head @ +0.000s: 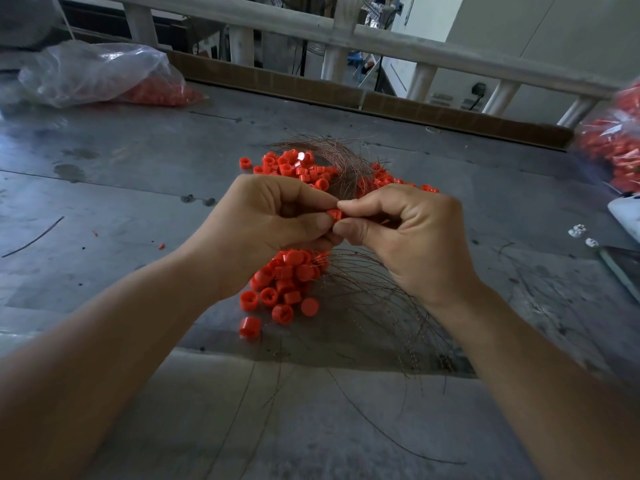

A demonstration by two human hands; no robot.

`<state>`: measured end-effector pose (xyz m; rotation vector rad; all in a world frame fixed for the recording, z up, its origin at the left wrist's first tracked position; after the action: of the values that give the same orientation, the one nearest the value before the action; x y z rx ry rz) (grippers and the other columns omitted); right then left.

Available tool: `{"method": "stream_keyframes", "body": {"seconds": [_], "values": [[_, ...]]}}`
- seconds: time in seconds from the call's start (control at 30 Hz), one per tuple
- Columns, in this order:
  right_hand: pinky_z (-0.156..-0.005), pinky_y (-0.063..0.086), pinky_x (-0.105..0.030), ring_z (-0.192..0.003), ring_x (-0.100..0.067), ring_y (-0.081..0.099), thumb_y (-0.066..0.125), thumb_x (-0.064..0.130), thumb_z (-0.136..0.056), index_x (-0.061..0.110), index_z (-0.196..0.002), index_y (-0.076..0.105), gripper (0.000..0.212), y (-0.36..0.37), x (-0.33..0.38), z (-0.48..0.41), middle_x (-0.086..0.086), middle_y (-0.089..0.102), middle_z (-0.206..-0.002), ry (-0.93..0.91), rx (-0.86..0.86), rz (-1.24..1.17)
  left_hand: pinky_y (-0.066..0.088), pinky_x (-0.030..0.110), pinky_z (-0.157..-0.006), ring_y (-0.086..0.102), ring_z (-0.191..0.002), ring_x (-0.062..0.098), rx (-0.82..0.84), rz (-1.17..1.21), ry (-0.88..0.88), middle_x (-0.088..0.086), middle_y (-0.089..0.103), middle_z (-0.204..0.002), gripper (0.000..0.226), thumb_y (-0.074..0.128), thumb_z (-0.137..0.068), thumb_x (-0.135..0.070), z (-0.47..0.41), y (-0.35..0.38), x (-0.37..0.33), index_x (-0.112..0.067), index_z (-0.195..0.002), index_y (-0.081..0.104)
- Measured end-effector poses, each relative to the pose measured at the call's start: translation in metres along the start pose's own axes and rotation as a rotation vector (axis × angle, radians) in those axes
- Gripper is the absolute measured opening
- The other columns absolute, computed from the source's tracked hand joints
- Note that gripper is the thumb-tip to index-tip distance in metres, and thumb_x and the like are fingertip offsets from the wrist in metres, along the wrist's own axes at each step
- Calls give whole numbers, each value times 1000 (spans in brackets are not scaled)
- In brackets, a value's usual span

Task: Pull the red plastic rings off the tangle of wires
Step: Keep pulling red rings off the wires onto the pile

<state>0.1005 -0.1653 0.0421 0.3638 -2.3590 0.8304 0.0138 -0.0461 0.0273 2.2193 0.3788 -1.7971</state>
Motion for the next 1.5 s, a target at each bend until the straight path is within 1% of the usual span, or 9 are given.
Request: {"method": "stream_keyframes", "body": {"seconds": [0.27, 0.43, 0.53, 0.73, 0.93, 1.1, 1.2, 1.37, 1.5], "values": [[-69, 53, -23, -74, -10, 64, 73, 9, -69, 2, -91, 70, 23, 0, 0, 0, 1, 64, -81, -68, 32, 37, 54, 17, -60, 70, -66, 14, 4, 46, -23, 5, 72, -69, 19, 62, -60, -9, -1, -1, 2, -20, -68, 75], [-66, 52, -17, -70, -11, 63, 72, 10, -67, -1, -84, 71, 21, 2, 2, 1, -5, 66, -77, -128, 30, 116, 53, 16, -61, 70, -68, 12, 6, -38, 17, 3, 73, -72, 18, 63, -61, -12, 1, 2, 2, -18, -73, 73], [-65, 53, -21, -70, -13, 64, 72, 12, -66, 0, -84, 71, 21, 1, 3, 1, -4, 66, -76, -111, 11, 91, 53, 16, -61, 70, -67, 12, 12, 6, 3, 4, 72, -71, 17, 63, -60, -11, 1, 2, 2, -18, -71, 75], [-67, 52, -19, -73, -10, 63, 73, 14, -67, 4, -90, 69, 25, -1, 2, -1, 3, 64, -78, -91, 23, 18, 54, 19, -61, 70, -68, 14, 58, 110, -43, 5, 72, -71, 20, 62, -60, -11, 0, -1, 2, -18, -74, 75], [-66, 52, -22, -71, -8, 63, 73, 19, -65, 16, -91, 65, 27, -2, 1, -2, 7, 63, -76, -67, 54, -20, 54, 18, -59, 70, -69, 13, 105, 85, -72, 5, 72, -72, 34, 62, -61, -12, 0, -1, 2, -13, -95, 63], [-69, 50, -19, -74, -7, 59, 68, 31, -67, 25, -104, 59, 39, 0, 1, -2, 7, 60, -78, -4, 244, -44, 54, 19, -60, 69, -69, 14, 221, 47, -109, 6, 71, -75, 40, 62, -64, -12, 2, -1, 1, -16, -103, 61], [-68, 43, -14, -76, 1, 53, 66, 30, -71, 23, -98, 63, 28, 2, 1, -3, 9, 56, -80, -13, 359, 12, 54, 19, -60, 70, -69, 14, 249, 39, -134, 6, 72, -75, 47, 63, -62, -15, 2, -1, 1, -17, -109, 57], [-68, 38, -8, -71, 4, 46, 62, 25, -77, 13, -89, 66, 17, 4, 3, -2, 15, 46, -77, -52, 315, 129, 54, 21, -61, 70, -72, 18, 239, 94, -108, 9, 71, -77, 40, 65, -71, -24, 5, 3, -1, -14, -109, 57], [-66, 35, -7, -70, 4, 43, 63, 8, -79, 5, -86, 65, 8, 5, 3, -1, 18, 41, -77, -65, 307, 209, 53, 18, -64, 70, -73, 14, 212, -111, 6, 3, 72, -81, 50, 66, -64, -25, 7, 10, -4, -25, -111, 52]]}}
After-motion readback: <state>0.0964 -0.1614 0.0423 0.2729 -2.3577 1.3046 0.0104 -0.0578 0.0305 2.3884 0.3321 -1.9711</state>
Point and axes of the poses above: each hand's wrist, its own z-axis away from the middle knuckle, its own y-axis out of the palm, x = y × z, the point moved 3 cm from there along -z, towards the middle knuckle
